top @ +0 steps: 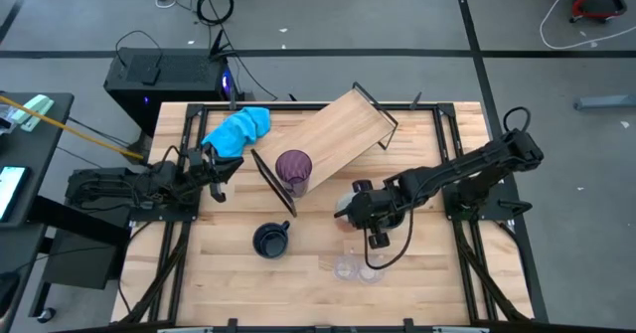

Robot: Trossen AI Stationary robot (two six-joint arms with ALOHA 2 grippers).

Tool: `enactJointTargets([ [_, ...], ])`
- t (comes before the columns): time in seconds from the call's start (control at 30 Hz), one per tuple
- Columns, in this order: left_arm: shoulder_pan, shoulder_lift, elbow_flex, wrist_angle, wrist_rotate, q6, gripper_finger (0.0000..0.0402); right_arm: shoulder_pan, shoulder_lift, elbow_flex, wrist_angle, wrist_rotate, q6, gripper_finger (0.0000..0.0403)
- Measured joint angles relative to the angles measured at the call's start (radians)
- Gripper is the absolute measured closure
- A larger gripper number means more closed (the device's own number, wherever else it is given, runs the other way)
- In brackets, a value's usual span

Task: Stack small to large cups/mugs on shelf
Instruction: Put the orange mug on the shelf

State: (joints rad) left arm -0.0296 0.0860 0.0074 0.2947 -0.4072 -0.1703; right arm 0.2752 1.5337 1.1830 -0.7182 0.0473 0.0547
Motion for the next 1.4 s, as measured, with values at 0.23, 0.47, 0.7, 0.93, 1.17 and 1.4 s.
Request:
enactJointTargets([
  [0.23,0.0,0.0,0.0,0.0,0.0,0.0,0.0373,-0.001,0.0,0.016,-0.008,0.007,-0.002,0.0392],
  [0.47,0.0,0.0,0.0,0.0,0.0,0.0,0.0367,0.002,-0.019,0.058,-0.05,-0.003,-0.01,0.0392],
  [0.7,0.0,0.0,0.0,0.0,0.0,0.0,0.0362,0.003,-0.04,0.161,-0.115,0.03,-0.048,0.0392],
  [0.93,0.0,0.0,0.0,0.0,0.0,0.0,0.0371,0.002,-0.043,0.281,-0.199,0.051,-0.082,0.0392],
  [1.17,0.0,0.0,0.0,0.0,0.0,0.0,0.0366,-0.013,-0.043,0.359,-0.251,0.106,-0.139,0.0392],
  [1.4,0.0,0.0,0.0,0.0,0.0,0.0,0.0362,-0.098,-0.042,0.412,-0.278,0.11,-0.216,0.0392],
])
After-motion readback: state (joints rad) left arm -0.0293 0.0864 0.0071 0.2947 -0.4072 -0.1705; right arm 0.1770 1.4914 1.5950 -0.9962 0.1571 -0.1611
